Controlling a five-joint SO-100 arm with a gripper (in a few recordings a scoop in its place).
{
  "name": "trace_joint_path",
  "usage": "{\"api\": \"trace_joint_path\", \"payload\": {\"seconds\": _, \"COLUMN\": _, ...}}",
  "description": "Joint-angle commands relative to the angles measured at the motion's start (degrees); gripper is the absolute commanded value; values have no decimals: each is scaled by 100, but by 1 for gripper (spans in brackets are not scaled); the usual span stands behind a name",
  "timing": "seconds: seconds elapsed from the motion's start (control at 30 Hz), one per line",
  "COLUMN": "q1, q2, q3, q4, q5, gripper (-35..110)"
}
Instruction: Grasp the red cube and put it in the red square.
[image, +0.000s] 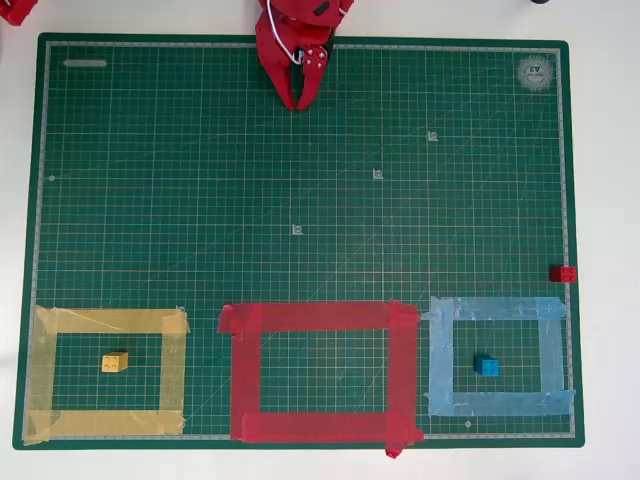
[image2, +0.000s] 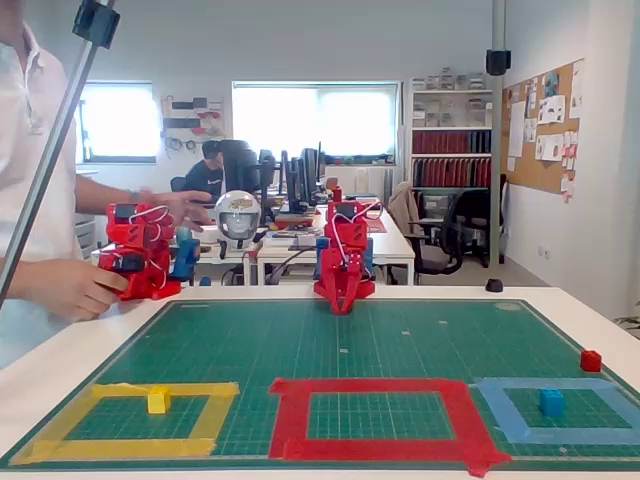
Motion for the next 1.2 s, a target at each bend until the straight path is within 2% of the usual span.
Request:
{"api": "trace_joint_path", "payload": {"seconds": 0.0, "q1": 26, "q2": 211, "q3": 26, "q4": 53, "q5": -185, "gripper": 1}}
{"api": "trace_joint_path", "payload": {"seconds": 0.4, "q1": -79, "q2": 211, "q3": 9, "q4": 26, "q5": -132, "gripper": 1}}
{"api": "trace_joint_path", "payload": {"seconds": 0.6, "q1": -448, "q2": 211, "q3": -756, "q4": -123, "q5": -193, "gripper": 1}}
{"api": "trace_joint_path", "payload": {"seconds": 0.7, "q1": -958, "q2": 211, "q3": -1178, "q4": -844, "q5": -114, "gripper": 1}}
{"api": "trace_joint_path", "payload": {"seconds": 0.87, "q1": -1723, "q2": 35, "q3": -1063, "q4": -3120, "q5": 88, "gripper": 1}}
{"api": "trace_joint_path", "payload": {"seconds": 0.97, "q1": -2276, "q2": -835, "q3": -1775, "q4": -3533, "q5": 352, "gripper": 1}}
{"api": "trace_joint_path", "payload": {"seconds": 1.17, "q1": -3041, "q2": -4430, "q3": -5150, "q4": -3498, "q5": 940, "gripper": 1}}
